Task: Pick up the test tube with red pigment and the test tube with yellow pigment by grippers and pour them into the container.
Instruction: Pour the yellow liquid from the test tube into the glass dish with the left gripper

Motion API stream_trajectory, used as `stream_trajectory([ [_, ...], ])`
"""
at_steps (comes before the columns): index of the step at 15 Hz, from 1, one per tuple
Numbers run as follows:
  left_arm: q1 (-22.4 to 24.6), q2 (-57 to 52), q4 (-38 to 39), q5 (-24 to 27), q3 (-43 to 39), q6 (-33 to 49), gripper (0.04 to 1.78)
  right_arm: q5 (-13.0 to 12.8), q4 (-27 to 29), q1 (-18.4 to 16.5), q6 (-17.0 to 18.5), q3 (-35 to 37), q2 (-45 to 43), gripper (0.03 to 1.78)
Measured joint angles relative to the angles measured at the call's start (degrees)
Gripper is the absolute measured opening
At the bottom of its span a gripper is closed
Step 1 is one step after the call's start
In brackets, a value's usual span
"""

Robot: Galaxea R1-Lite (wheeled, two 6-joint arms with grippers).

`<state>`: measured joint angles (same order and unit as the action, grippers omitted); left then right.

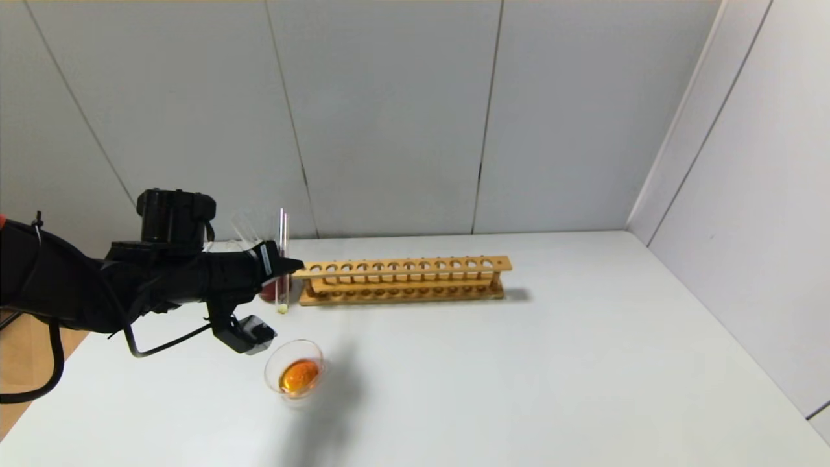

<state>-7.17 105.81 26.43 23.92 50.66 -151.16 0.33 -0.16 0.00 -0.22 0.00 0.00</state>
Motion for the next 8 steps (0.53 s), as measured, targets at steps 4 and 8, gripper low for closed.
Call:
stream_trajectory([
  [4,0.0,-1.9,-0.1,-0.4,0.4,-4.9,0.33,0.0,0.0,0.0,0.0,0.0,0.0,1.75],
  [8,0.0,-3.2,-0.3,-0.5,0.0,-5.2,0.33,0.0,0.0,0.0,0.0,0.0,0.0,1.75],
])
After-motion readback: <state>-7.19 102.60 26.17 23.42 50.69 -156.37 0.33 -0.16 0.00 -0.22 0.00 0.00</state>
